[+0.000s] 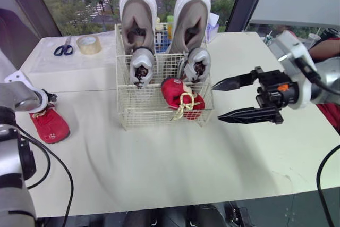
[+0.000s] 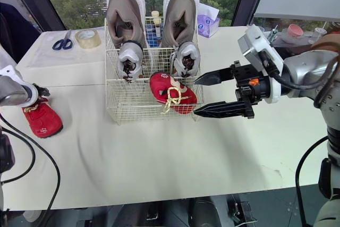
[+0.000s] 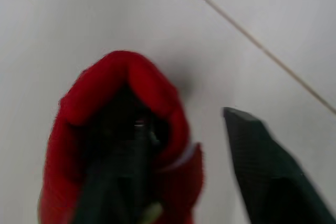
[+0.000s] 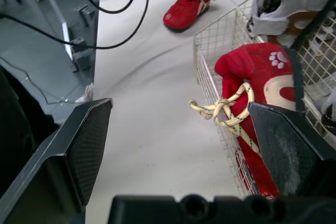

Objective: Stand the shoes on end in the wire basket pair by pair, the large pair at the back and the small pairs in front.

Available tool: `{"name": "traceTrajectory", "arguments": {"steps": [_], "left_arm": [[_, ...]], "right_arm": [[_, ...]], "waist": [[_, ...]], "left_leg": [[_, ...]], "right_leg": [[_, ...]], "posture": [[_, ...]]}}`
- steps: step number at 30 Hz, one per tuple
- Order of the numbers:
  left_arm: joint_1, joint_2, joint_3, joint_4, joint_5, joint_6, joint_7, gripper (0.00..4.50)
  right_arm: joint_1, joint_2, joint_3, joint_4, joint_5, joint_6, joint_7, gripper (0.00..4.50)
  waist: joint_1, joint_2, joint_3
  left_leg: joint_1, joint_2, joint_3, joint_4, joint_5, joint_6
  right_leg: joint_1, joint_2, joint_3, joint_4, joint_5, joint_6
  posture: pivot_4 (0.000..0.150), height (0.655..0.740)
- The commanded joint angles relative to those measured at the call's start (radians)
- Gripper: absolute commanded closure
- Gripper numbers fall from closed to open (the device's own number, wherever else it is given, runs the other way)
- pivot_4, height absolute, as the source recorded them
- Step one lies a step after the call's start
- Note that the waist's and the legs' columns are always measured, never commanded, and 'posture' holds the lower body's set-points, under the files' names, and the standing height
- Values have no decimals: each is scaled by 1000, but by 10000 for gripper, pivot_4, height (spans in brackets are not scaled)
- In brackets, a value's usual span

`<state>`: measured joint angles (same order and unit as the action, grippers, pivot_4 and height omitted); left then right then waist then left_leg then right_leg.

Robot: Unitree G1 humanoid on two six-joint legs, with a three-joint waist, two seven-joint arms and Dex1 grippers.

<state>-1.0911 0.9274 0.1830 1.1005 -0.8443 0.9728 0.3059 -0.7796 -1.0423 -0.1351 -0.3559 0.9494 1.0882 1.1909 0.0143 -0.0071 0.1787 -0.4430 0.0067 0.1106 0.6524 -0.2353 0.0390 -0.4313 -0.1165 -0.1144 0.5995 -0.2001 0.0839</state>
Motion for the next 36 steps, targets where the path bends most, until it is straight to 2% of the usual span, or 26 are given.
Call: {"name": "traceTrajectory", "arguments": {"steps": [1, 5, 7, 9, 12, 14, 15, 17, 18, 19, 21, 22, 24, 27, 31, 36], "left_arm": [[-37, -13, 40, 52, 85, 11, -47, 44552], [-65, -1, 109, 15, 122, 76, -50, 44552], [-71, 7, 160, -77, 113, 152, -31, 44552], [-54, 0, 209, -199, 105, 226, -5, 44552], [45, -84, 404, -727, 20, 526, 114, 44552], [146, -107, 435, -1141, 0, 611, 126, 44552], [189, -87, 420, -1313, -4, 616, 111, 44552], [216, -97, 450, -1499, -38, 634, 82, 44552], [197, -152, 499, -1565, -88, 635, 57, 44552], [202, -211, 544, -1644, -169, 573, 19, 44552], [211, -275, 594, -1737, -251, 503, -27, 44552], [260, -320, 596, -1821, -302, 429, -52, 44552], [357, -416, 566, -1960, -317, 300, -71, 44552], [479, -485, 483, -2031, -251, 137, -128, 44552], [544, -541, 359, -2018, -161, -38, -181, 44552], [644, -596, 220, -1983, -69, -191, -254, 44552]], "right_arm": [[0, -18, -55, -28, 43, 15, -30, 0], [4, -27, -52, -18, 48, 16, -33, 0], [7, -38, -43, 0, 38, 7, -21, 0], [8, -47, -33, 14, 25, -3, -9, 0], [-10, -49, 0, 70, -7, -28, 19, 0], [-38, -36, 25, 119, -25, -40, 33, 0], [-52, -27, 41, 145, -36, -46, 40, 0], [-75, -11, 70, 187, -57, -59, 55, 0], [-83, -3, 83, 204, -67, -65, 65, 0], [-92, 7, 96, 219, -76, -72, 76, 0], [-105, 21, 111, 237, -89, -78, 88, 0], [-109, 32, 118, 248, -94, -82, 91, 0], [-109, 46, 132, 263, -101, -79, 100, 0], [-94, 55, 134, 265, -112, -70, 89, 0], [-110, 49, 104, 298, -104, -36, 76, 0], [-117, 61, 102, 256, -102, -14, 40, 0]], "waist": [[2, 0, 0], [1, -1, 0], [0, -2, 0], [-1, -8, 2], [-5, -12, 3], [-8, -15, 4], [-9, -15, 4], [-21, -15, 4], [-22, -15, 4], [-21, -14, 3], [-10, -13, 3], [-7, -13, 3], [-4, -10, 2], [-1, -12, 3], [3, -12, 3], [2, -11, 2]], "left_leg": [[0, 0, 0, 0, 0, 0], [0, 0, -1, 2, -3, -1], [-1, 0, -1, 2, -3, 0], [-1, 0, -1, 3, -3, 0], [-2, 1, -2, 3, -3, -1], [-2, 0, -2, 3, -3, -1], [-2, 0, -2, 3, -3, -1], [-1, 0, -2, 2, -3, -2], [-1, 0, -3, 2, -3, -3], [0, 0, -3, 2, -3, -4], [1, 0, -3, 2, -2, -5], [2, 0, -3, 2, -1, -6], [2, 1, -3, 2, -1, -6], [1, 1, -3, 4, -1, -6], [0, 2, -3, 11, -1, -2], [0, 1, -2, 13, -4, 4]], "right_leg": [[0, 0, 0, 0, 0, 0], [1, -3, 0, 0, 0, 0], [0, -3, 0, 0, 0, 0], [0, -3, 0, 0, 0, 1], [-1, -3, 1, 0, 0, 1], [0, -4, 3, 0, 1, 2], [0, -5, 3, -1, 2, 3], [0, -4, 4, 0, 2, 3], [0, -4, 3, 1, 2, 2], [0, -3, 3, 1, 2, 2], [2, -3, 2, 1, 2, 2], [3, -3, 2, 1, 2, 2], [3, -3, 2, 1, 3, 0], [3, -1, 2, 1, 3, 0], [4, 0, 1, 4, 3, 0], [6, 0, 1, 1, 2, -2]], "posture": [[1500, 7400], [1500, 7400], [1500, 7400], [1500, 7400], [1500, 7400], [1500, 7400], [1500, 7400], [1500, 7400], [1500, 7400], [1500, 7400], [1500, 7400], [1500, 7400], [1500, 7400], [1500, 7400], [1500, 7400], [1500, 7400]]}}
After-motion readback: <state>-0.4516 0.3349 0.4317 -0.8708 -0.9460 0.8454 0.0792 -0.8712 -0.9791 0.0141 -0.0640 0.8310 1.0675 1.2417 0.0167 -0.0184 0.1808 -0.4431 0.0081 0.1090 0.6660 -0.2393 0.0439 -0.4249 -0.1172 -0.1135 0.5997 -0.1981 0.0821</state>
